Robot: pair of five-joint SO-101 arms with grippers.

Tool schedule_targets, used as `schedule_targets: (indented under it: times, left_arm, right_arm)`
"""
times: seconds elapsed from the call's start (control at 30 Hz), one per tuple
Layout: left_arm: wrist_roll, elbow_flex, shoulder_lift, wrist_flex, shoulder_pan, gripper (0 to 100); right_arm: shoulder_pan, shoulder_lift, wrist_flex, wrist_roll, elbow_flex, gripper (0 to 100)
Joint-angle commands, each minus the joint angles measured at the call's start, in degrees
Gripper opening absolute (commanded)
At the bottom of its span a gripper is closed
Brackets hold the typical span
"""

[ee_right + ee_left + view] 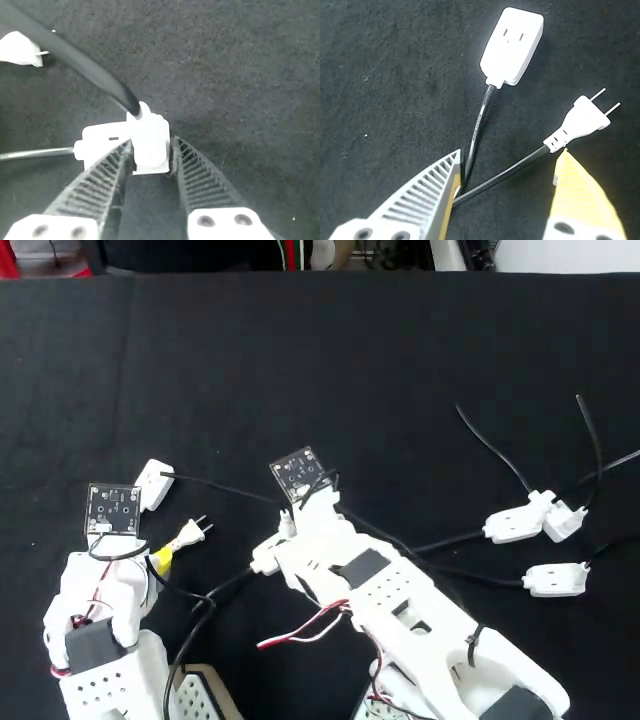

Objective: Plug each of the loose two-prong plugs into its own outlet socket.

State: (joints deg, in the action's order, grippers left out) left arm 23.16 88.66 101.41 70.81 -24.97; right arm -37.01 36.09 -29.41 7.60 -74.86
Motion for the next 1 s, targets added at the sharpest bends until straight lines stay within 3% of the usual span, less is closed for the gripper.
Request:
schedule_targets:
  times: [0.0, 0.17, 0.43, 0.63, 0.97]
  left_arm:
    - [0.6, -0.1, 0.2, 0.2, -0.5, 30]
    - [0.6, -0.1, 0.2, 0.2, -0.5, 30]
    - [0.6, 0.4, 0.2, -0.2, -0.5, 30]
    - [0.6, 0.5, 0.2, -0.1, -0.2, 30]
    - [0.6, 0.5, 0.2, 0.0, -0.1, 30]
  right_arm:
    - [-0.4, 0.5, -1.1, 2.6, 3.8, 10.9]
    - [-0.4, 0.5, -1.1, 3.4, 4.4, 11.6]
    - [-0.5, 4.2, -4.0, 5.2, 4.1, 32.2]
    - [-1.1, 12.0, -9.1, 5.2, 3.7, 32.9]
    - [-8.9, 19.2, -13.0, 5.1, 4.2, 32.9]
